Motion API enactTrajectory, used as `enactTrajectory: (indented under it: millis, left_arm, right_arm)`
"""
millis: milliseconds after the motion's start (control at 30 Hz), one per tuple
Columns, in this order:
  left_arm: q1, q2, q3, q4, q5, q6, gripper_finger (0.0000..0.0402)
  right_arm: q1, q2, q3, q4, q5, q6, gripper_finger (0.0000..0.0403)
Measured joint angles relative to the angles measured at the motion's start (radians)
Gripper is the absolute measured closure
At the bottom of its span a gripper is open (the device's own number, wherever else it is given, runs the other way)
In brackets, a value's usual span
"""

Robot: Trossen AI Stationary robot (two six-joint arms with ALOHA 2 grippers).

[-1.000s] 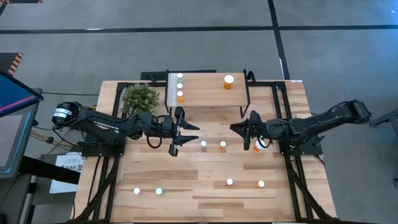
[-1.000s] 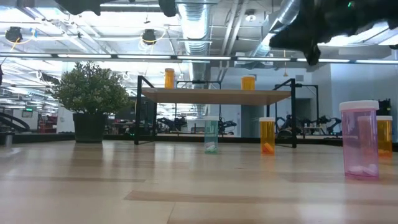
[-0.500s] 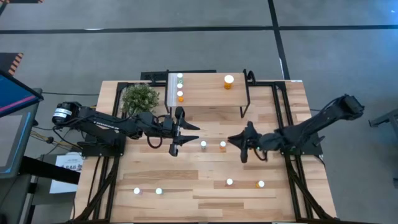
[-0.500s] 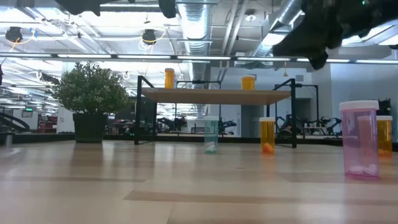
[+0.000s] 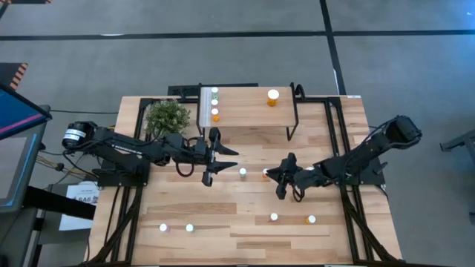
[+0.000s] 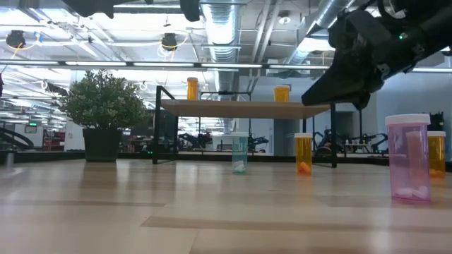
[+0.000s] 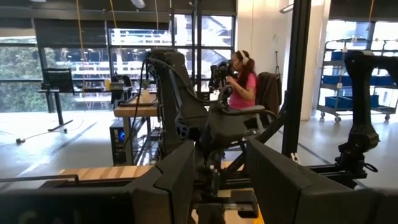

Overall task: Pick and place medicine bottles onto shelf by color
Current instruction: Put the top left orange small pill bottle on the shelf

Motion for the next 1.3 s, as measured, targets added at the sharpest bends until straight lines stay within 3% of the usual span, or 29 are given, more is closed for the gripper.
enactTrajectory:
  millis: [833, 1300]
  left_arm:
    - [0.0, 0.0, 0.0, -0.022, -0.014, 0.015, 0.0264]
    - [0.0, 0.0, 0.0, -0.036, -0.014, 0.015, 0.0264]
  right_arm:
    - [-0.067, 0.02, 0.0, 0.017, -0.006, -0.012, 0.0325]
    - [-0.058, 0.02, 0.0, -0.029, -0.008, -0.019, 0.0222]
